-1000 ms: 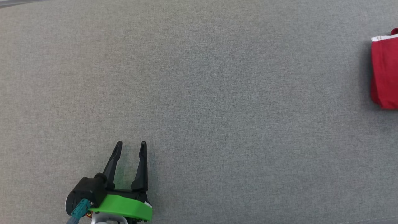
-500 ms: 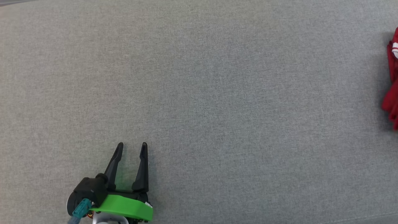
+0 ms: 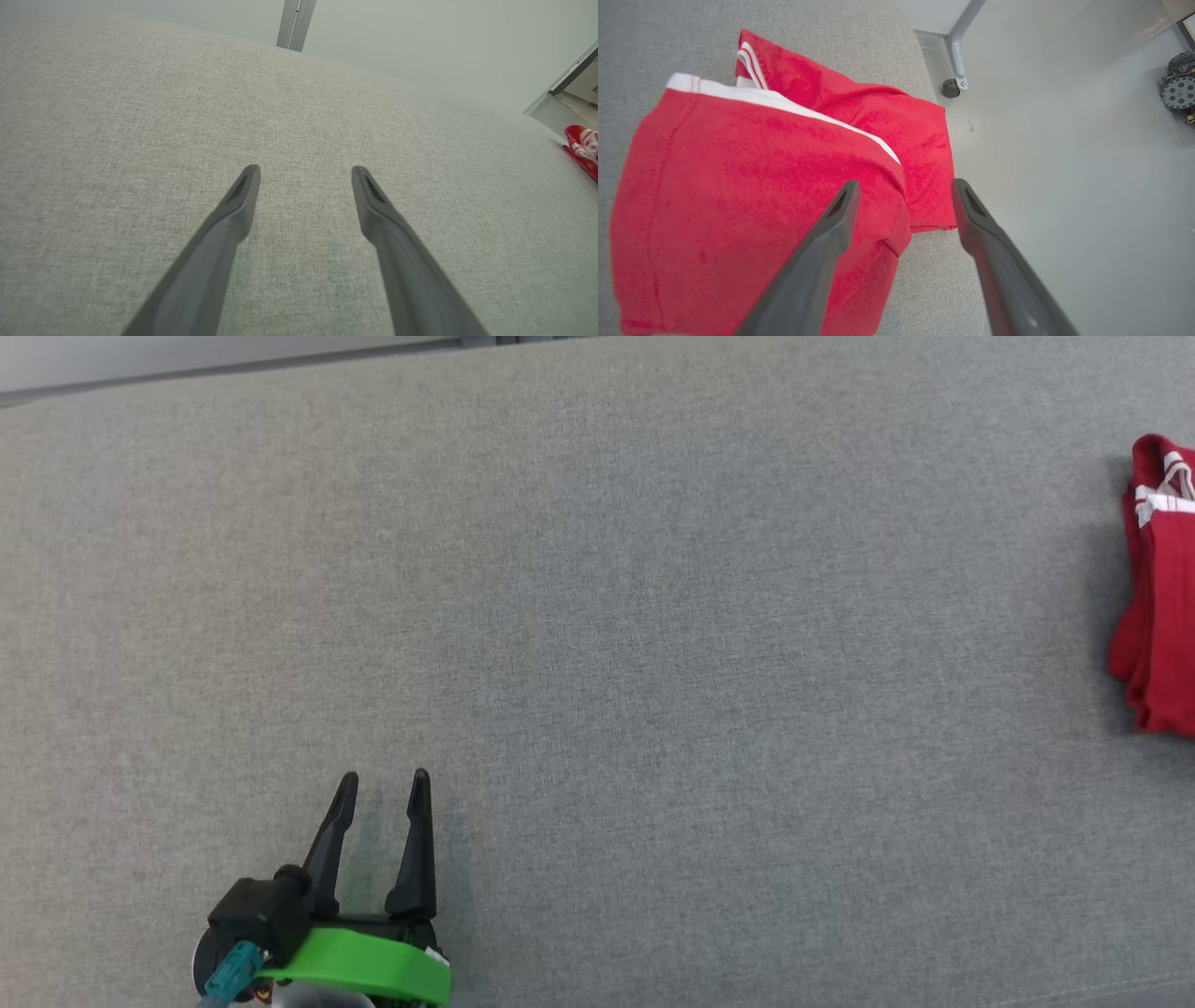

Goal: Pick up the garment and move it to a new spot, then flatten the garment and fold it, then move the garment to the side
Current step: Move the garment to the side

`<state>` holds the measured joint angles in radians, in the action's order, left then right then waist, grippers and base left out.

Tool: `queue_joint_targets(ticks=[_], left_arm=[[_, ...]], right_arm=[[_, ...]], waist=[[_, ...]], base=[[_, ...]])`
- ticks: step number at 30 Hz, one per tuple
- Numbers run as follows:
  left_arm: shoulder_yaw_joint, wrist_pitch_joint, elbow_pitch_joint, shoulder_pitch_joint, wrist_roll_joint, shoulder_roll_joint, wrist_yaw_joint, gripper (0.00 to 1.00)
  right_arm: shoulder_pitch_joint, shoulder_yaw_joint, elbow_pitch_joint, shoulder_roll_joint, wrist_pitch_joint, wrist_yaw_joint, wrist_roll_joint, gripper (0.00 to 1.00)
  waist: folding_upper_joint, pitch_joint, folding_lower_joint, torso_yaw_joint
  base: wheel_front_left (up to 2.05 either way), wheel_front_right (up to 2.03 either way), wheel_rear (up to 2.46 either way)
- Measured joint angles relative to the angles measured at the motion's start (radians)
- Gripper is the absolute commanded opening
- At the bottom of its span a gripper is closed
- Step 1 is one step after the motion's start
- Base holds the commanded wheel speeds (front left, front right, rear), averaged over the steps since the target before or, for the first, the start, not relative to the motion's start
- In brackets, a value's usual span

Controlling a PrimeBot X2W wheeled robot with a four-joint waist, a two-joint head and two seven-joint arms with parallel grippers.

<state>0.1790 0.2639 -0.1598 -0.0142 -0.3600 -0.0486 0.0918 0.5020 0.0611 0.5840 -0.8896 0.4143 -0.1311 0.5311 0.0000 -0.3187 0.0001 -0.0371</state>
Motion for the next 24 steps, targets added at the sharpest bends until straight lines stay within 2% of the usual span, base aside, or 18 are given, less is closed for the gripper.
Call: queue_joint_targets(ticks=[7,10,16,20,24], left_arm=[[-0.021,0.000,0.013,0.077,-0.021,0.000,-0.016,1.00],[-0.044,0.000,0.013,0.108,-0.027,0.000,-0.030,1.00],[-0.084,0.000,0.012,0.158,-0.010,0.000,-0.054,1.00],[-0.117,0.000,0.010,0.168,0.009,0.000,-0.072,1.00],[-0.121,0.000,-0.024,0.177,0.067,0.001,-0.065,1.00]], right_arm=[[-0.077,-0.007,-0.255,0.057,-0.022,0.000,0.030,1.00],[-0.128,-0.040,-0.354,0.090,-0.058,0.000,0.001,1.00],[-0.292,-0.115,-0.453,0.291,-0.244,0.000,-0.146,1.00],[-0.392,-0.118,-0.458,0.394,-0.406,0.000,-0.216,1.00],[-0.475,-0.118,-0.426,0.493,-0.598,0.000,-0.277,1.00]], waist=[[0.0000,0.103,0.0000,-0.003],[0.0000,0.154,0.0000,-0.003],[0.0000,0.252,0.0000,0.004],[0.0000,0.297,-0.0001,0.020],[0.0000,0.321,-0.0001,0.052]], base=[[0.00,0.00,0.00],[0.00,0.00,0.00],[0.00,0.00,0.00],[0.00,0.00,0.00],[0.00,0.00,0.00]])
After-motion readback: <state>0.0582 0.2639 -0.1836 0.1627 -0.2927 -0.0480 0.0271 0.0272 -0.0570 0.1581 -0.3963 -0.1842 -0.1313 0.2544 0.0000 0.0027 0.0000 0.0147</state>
